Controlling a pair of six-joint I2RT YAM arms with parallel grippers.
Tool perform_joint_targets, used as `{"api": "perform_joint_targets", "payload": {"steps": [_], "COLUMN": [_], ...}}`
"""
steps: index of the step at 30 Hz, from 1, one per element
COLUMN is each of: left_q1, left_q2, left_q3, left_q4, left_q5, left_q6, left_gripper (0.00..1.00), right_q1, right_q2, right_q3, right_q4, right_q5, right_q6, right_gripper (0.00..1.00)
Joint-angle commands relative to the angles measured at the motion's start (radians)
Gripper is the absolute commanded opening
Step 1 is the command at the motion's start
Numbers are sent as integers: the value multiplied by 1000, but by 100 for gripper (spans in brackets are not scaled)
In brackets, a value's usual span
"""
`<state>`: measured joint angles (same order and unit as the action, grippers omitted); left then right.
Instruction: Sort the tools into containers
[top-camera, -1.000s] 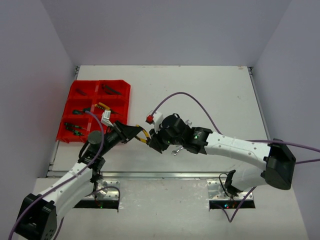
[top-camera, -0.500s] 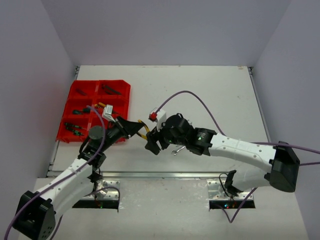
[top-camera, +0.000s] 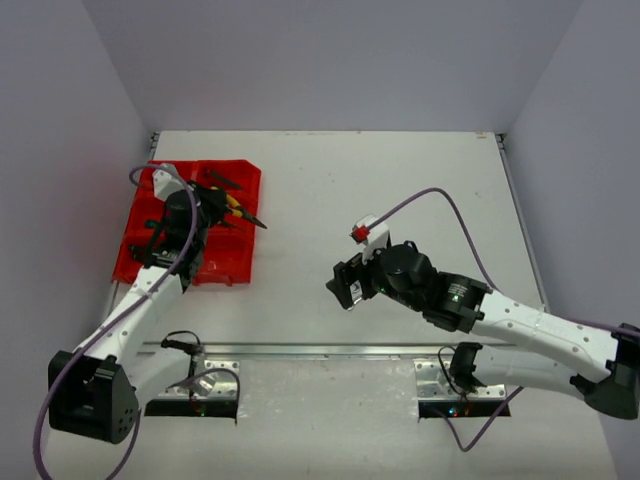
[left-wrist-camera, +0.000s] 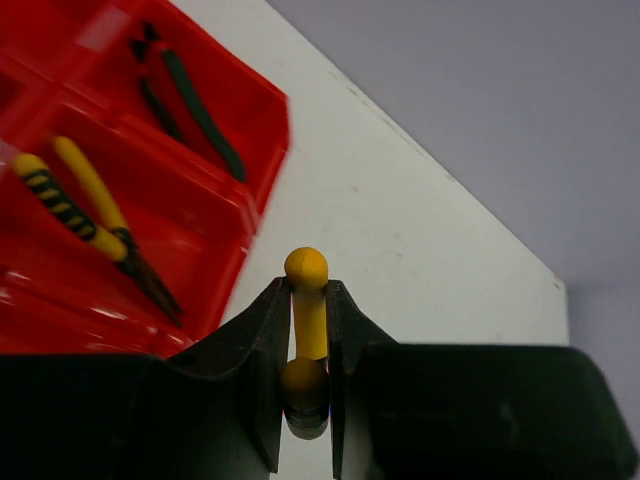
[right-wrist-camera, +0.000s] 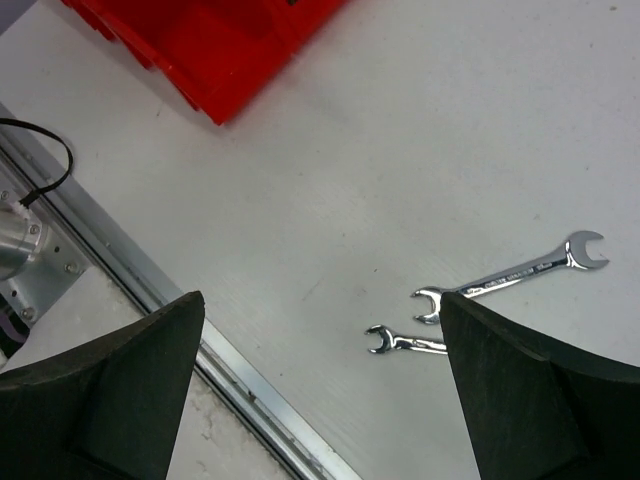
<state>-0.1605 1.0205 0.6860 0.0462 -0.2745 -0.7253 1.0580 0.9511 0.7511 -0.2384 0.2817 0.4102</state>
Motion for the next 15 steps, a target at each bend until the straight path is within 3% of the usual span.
{"api": "perform_joint_targets", "payload": {"steps": [1, 7, 15], "left_q1": [57, 114, 141], "left_q2": [138, 299, 350], "left_q3": [137, 212, 222], "left_q4": [-15, 65, 106], "left_q5": [-220, -265, -304], "left_q6": [25, 53, 36], "left_gripper": [0, 0, 0], "right_q1": [0, 0, 0], "right_q2": [-119, -247, -291], "right_q3": [-74, -134, -164], "right_q4": [-13, -36, -56], "right_q5": [54, 34, 32], "right_q6": [29, 29, 12], "right_gripper": [99, 99, 99]}}
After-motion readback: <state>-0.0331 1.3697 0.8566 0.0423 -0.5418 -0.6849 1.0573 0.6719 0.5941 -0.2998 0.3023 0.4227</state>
